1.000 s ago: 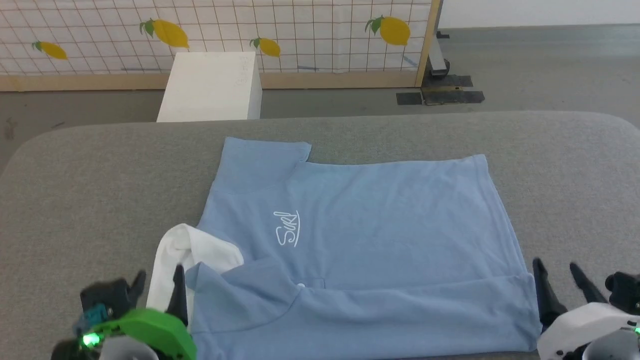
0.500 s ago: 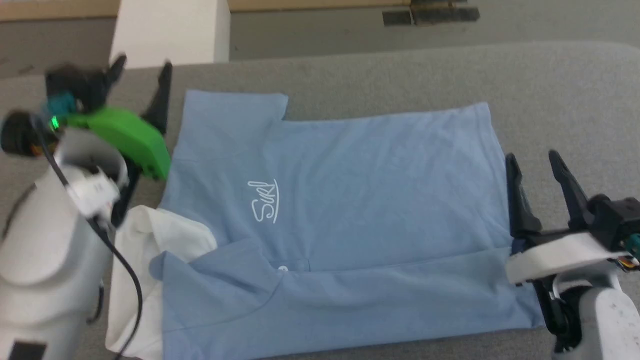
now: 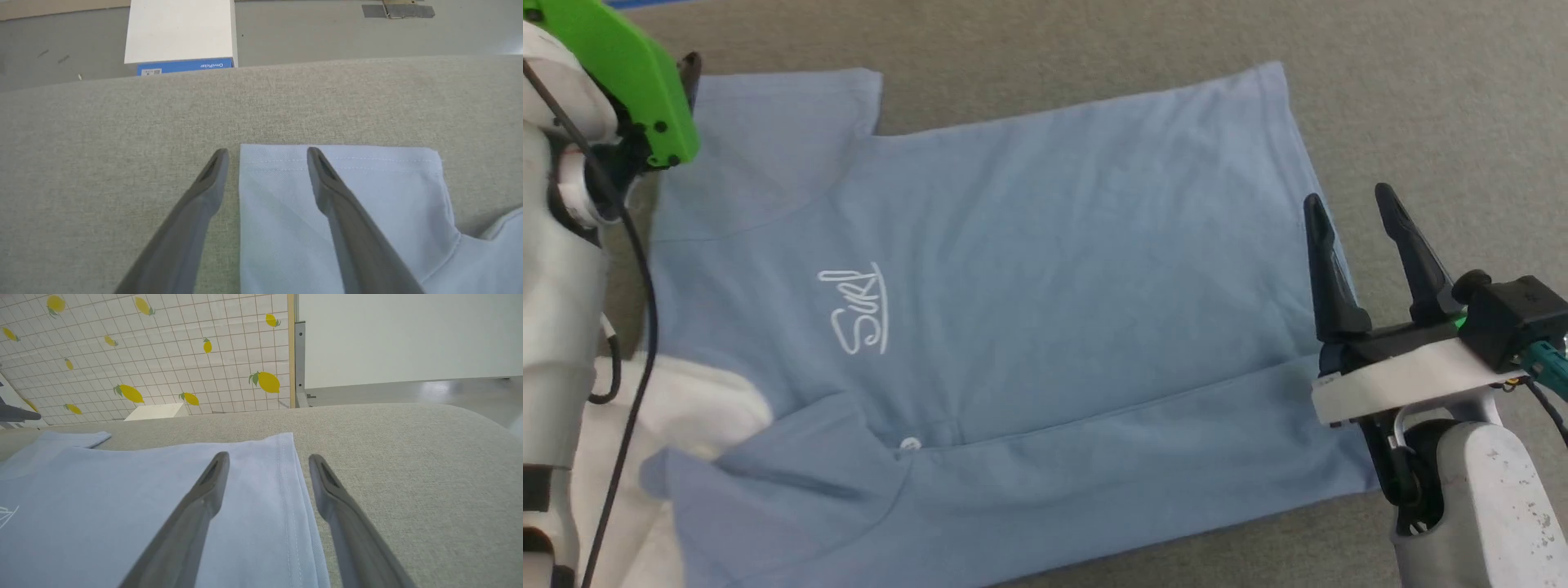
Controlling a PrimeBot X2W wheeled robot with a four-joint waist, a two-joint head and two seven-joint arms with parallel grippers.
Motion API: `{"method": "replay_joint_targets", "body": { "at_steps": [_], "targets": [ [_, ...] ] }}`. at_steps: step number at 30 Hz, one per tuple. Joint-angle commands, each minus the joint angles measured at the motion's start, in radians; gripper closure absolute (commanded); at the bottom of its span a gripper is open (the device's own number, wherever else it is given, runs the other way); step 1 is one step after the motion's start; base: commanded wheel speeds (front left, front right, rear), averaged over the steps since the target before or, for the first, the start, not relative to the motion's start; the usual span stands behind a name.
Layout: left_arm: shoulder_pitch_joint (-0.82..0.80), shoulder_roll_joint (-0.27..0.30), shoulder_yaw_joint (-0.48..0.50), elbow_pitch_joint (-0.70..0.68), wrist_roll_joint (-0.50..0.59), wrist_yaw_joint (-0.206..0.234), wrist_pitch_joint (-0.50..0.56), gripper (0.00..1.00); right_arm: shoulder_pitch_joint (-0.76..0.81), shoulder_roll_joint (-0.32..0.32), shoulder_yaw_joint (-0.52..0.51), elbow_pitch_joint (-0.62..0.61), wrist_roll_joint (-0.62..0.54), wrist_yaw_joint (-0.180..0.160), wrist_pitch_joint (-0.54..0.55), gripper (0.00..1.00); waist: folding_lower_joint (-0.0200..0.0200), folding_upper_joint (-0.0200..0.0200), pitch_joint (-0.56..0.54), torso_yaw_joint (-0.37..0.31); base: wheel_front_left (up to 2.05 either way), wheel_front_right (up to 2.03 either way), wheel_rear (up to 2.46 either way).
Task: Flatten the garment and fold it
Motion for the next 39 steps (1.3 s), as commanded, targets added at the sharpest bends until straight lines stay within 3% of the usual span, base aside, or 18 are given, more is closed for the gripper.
{"method": "replay_joint_targets", "body": {
  "at_steps": [1,10,11,12,18,22,34,39],
  "targets": [
    [-0.011,0.015,0.004,0.003,-0.011,0.015,0.033,0.0,-0.015,0.001,0.002,0.006,0.008,-0.002,-0.011,0.0,-0.0002,0.0,0.064,-0.065,0.0,0.0,0.0],
    [0.055,0.07,0.0,-0.039,-0.022,0.102,0.218,0.0,-0.022,0.002,0.009,0.029,0.04,-0.002,-0.032,0.0,-0.0002,0.0,0.081,-0.083,0.0,0.0,0.0],
    [0.064,0.073,-0.003,-0.051,-0.028,0.102,0.237,0.36,-0.026,0.002,0.01,0.03,0.041,-0.002,-0.029,0.0,-0.0002,0.0,0.082,-0.084,0.0,0.0,0.0],
    [0.07,0.076,-0.005,-0.066,-0.032,0.098,0.246,1.0,-0.031,0.002,0.01,0.029,0.041,-0.002,-0.027,0.0,-0.0002,0.0,0.083,-0.084,0.0,0.0,0.0],
    [0.097,0.088,0.007,-0.142,-0.05,0.101,0.248,1.0,-0.138,-0.002,0.017,0.023,-0.013,-0.002,0.009,0.0,-0.0002,0.0,0.089,-0.078,0.0,0.0,0.0],
    [0.097,0.086,0.009,-0.176,-0.053,0.105,0.239,1.0,-0.277,-0.021,0.022,0.065,-0.032,-0.002,0.102,0.0,-0.0002,0.0,0.098,-0.065,0.0,0.0,0.0],
    [0.068,0.068,-0.008,-0.226,-0.055,0.093,0.227,1.0,-0.675,-0.034,0.019,0.475,-0.035,-0.002,0.697,0.0,-0.0002,0.0,0.143,-0.014,0.0,0.0,0.0],
    [0.057,0.062,-0.02,-0.222,-0.054,0.077,0.213,1.0,-0.746,-0.026,0.002,0.582,-0.053,-0.002,0.856,0.0,-0.0002,0.0,0.155,0.006,0.0,0.0,0.0]
  ]
}}
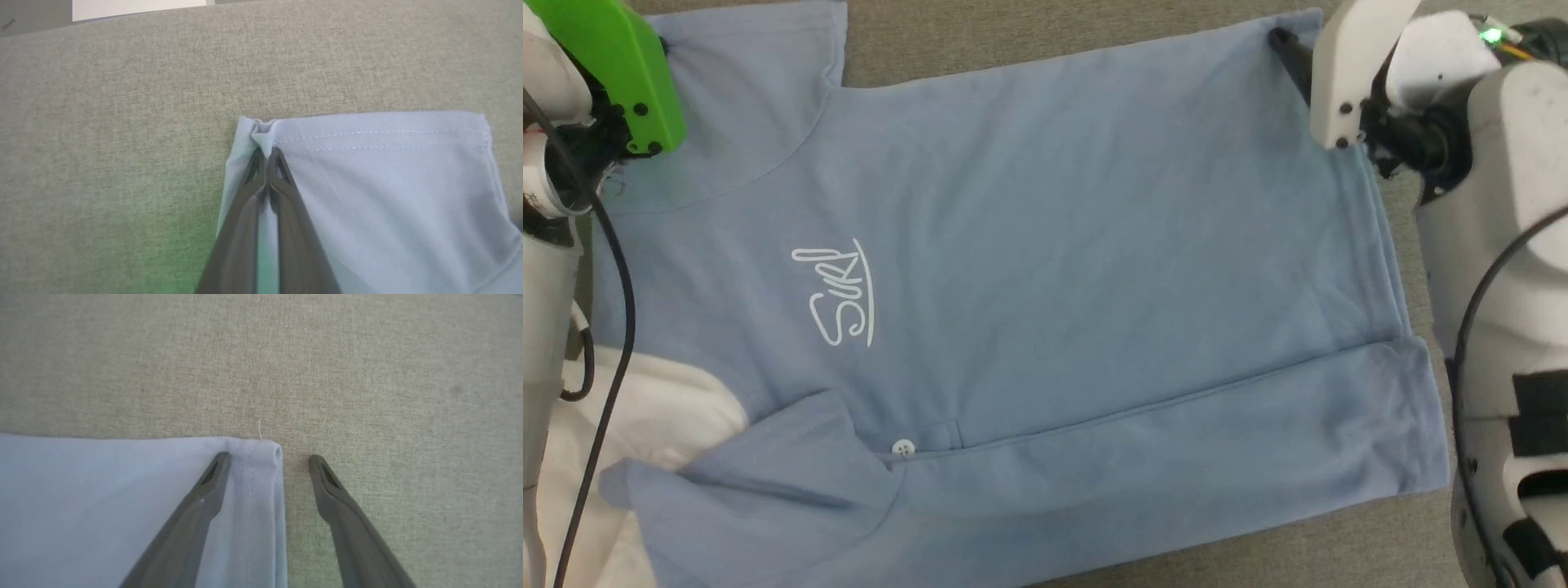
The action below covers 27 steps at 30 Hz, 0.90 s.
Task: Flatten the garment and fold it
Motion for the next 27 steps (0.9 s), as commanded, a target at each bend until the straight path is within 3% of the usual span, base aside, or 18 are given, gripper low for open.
{"method": "replay_joint_targets", "body": {
  "at_steps": [1,3,4,7,10,19,27],
  "targets": [
    [0.014,-0.007,-0.016,0.025,-0.003,-0.006,0.002,1.0,-0.003,0.007,-0.008,0.042,-0.011,-0.002,0.053,0.34,0.0,0.0,0.008,0.01,0.0,0.0,0.0],
    [0.011,-0.008,-0.02,0.03,-0.002,-0.013,-0.005,1.0,-0.014,0.009,-0.023,0.066,-0.031,-0.002,0.114,0.87,0.0,0.0,0.008,0.015,0.0,0.0,0.0],
    [0.01,-0.009,-0.021,0.032,-0.002,-0.017,-0.01,1.0,-0.016,0.01,-0.027,0.072,-0.038,-0.002,0.138,1.0,0.0,0.0,0.006,0.016,0.0,0.0,0.0],
    [0.013,-0.013,-0.022,0.037,-0.002,-0.031,-0.044,1.0,-0.009,0.013,-0.042,0.065,-0.054,-0.002,0.177,1.0,0.0,0.0,-0.005,0.02,0.0,0.0,0.0],
    [0.026,-0.012,-0.019,0.034,0.009,-0.057,-0.129,1.0,0.015,0.016,-0.046,0.026,-0.047,-0.002,0.124,1.0,0.0,0.0,-0.029,0.024,0.0,0.0,0.0],
    [0.229,-0.014,0.006,-0.01,0.027,-0.144,-0.511,1.0,0.221,-0.044,0.071,-0.092,0.016,-0.002,-0.258,1.0,0.0,0.0,-0.235,0.047,0.0,0.0,0.0],
    [0.545,-0.024,0.054,-0.166,-0.031,-0.121,-0.671,1.0,0.477,-0.137,0.13,-0.169,0.067,-0.002,-0.492,1.0,0.0,0.0,-0.417,0.096,0.0,0.0,0.0]
  ]
}}
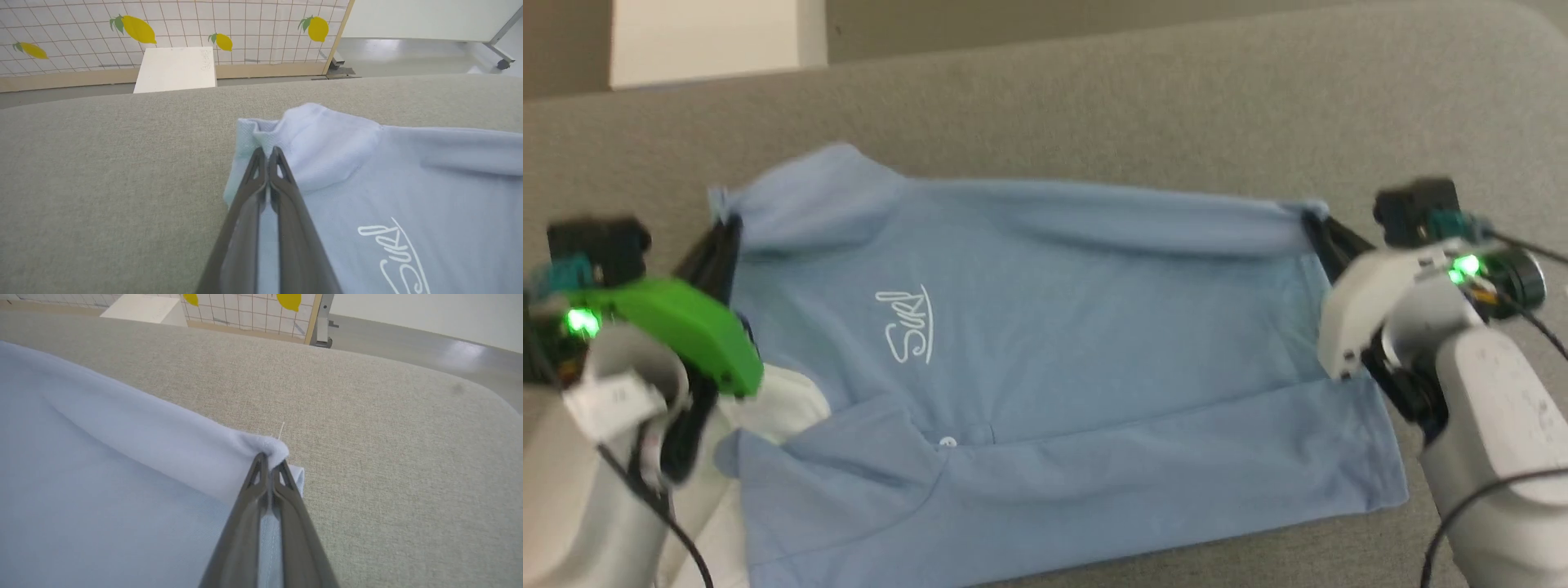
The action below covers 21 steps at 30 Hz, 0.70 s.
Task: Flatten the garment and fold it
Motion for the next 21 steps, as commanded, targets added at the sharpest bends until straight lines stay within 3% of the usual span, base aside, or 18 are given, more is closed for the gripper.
{"method": "replay_joint_targets", "body": {
  "at_steps": [1,5,11,15,21],
  "targets": [
    [0.064,-0.005,0.01,-0.027,-0.017,0.009,-0.014,1.0,0.036,-0.008,-0.009,-0.01,0.015,-0.002,-0.025,1.0,0.0,-0.0001,-0.14,0.052,0.0,0.0,0.0],
    [0.235,-0.018,0.039,-0.107,-0.067,0.044,-0.036,1.0,0.131,-0.023,-0.026,-0.023,0.039,-0.002,-0.042,1.0,0.0,-0.0001,-0.185,0.068,0.0,0.0,0.0],
    [0.463,-0.042,0.055,-0.177,-0.126,0.098,-0.036,1.0,0.215,-0.054,-0.029,-0.04,0.054,-0.002,0.024,1.0,0.0,-0.0001,-0.212,0.082,0.0,0.0,0.0],
    [0.552,-0.074,0.046,-0.189,-0.168,0.1,-0.035,1.0,0.248,-0.08,-0.008,-0.037,0.057,-0.002,0.11,1.0,0.0,-0.0001,-0.209,0.097,0.0,0.0,0.0],
    [0.562,-0.095,-0.011,-0.133,-0.17,0.075,-0.01,1.0,0.26,-0.1,0.021,0.011,0.06,-0.002,0.205,1.0,0.0,-0.0001,-0.185,0.12,0.0,0.0,0.0]
  ]
}}
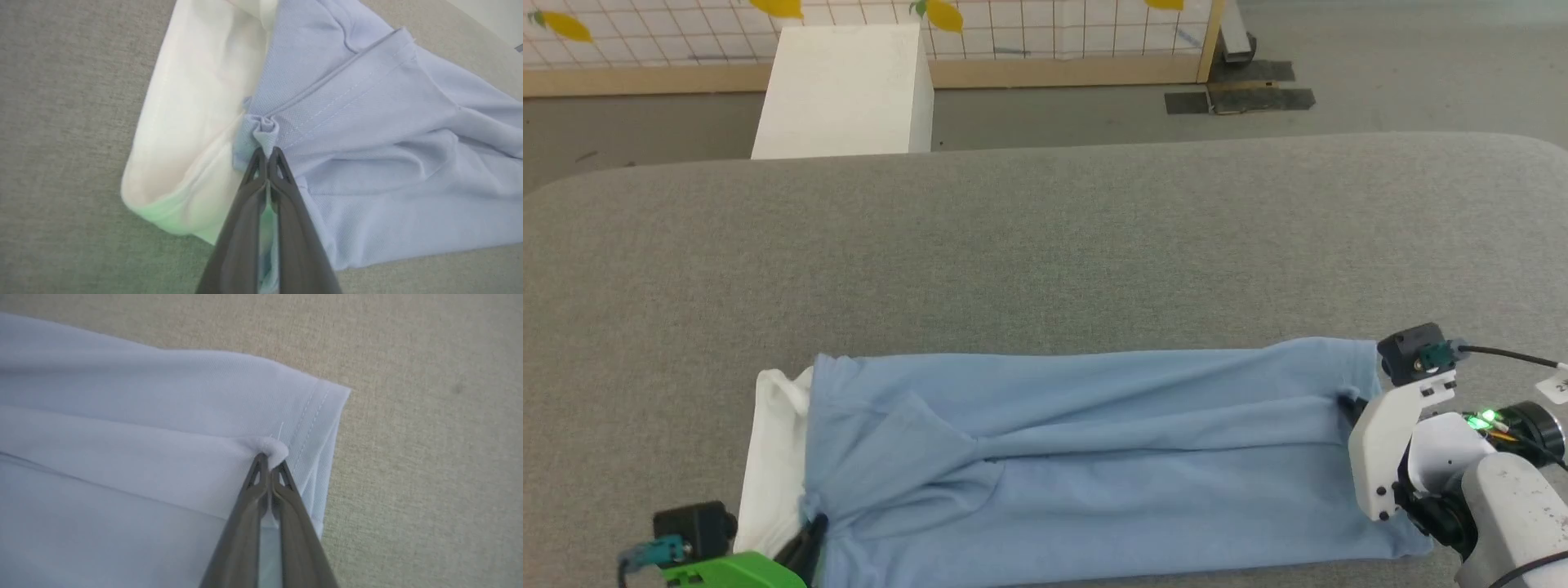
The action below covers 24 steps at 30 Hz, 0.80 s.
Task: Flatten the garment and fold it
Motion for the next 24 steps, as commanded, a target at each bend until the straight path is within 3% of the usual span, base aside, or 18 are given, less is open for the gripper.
{"method": "replay_joint_targets", "body": {
  "at_steps": [1,4,5,6,7,8,15,24],
  "targets": [
    [-0.003,-0.007,-0.012,0.021,0.008,-0.01,0.007,1.0,0.012,-0.003,0.003,0.016,0.005,-0.002,0.014,1.0,0.0001,0.0,0.013,0.011,0.0,0.0,0.0],
    [-0.021,-0.022,-0.036,0.075,0.01,-0.025,0.011,1.0,0.013,0.008,-0.005,0.058,0.009,-0.002,0.051,0.98,0.0001,0.0,0.017,0.02,0.0,0.0,0.0],
    [-0.026,-0.027,-0.04,0.088,0.009,-0.025,0.013,1.0,0.014,0.012,-0.009,0.066,0.01,-0.002,0.059,0.68,0.0001,0.0,0.017,0.021,0.0,0.0,0.0],
    [-0.031,-0.034,-0.046,0.103,0.009,-0.025,0.015,0.53,0.017,0.018,-0.012,0.07,0.014,-0.002,0.063,0.09,0.0001,0.0,0.015,0.023,0.0,0.0,0.0],
    [-0.034,-0.041,-0.05,0.111,0.007,-0.026,0.015,0.05,0.019,0.024,-0.022,0.073,0.019,-0.002,0.065,0.0,0.0001,0.0,0.013,0.024,0.0,0.0,0.0],
    [-0.038,-0.051,-0.05,0.115,0.005,-0.028,0.005,0.0,0.024,0.031,-0.035,0.072,0.023,-0.002,0.063,0.0,0.0001,0.0,0.008,0.026,0.0,0.0,0.0],
    [-0.047,-0.091,-0.025,0.098,0.017,-0.027,-0.106,0.0,0.1,0.086,-0.15,-0.005,0.028,-0.002,-0.023,0.0,0.0001,0.0,-0.036,0.039,0.0,0.0,0.0],
    [-0.126,-0.095,-0.01,0.118,0.177,0.018,-0.328,0.0,0.216,0.221,-0.319,-0.152,-0.005,-0.002,-0.235,0.0,0.0001,0.0,-0.086,0.045,0.0,0.0,0.0]
  ]
}}
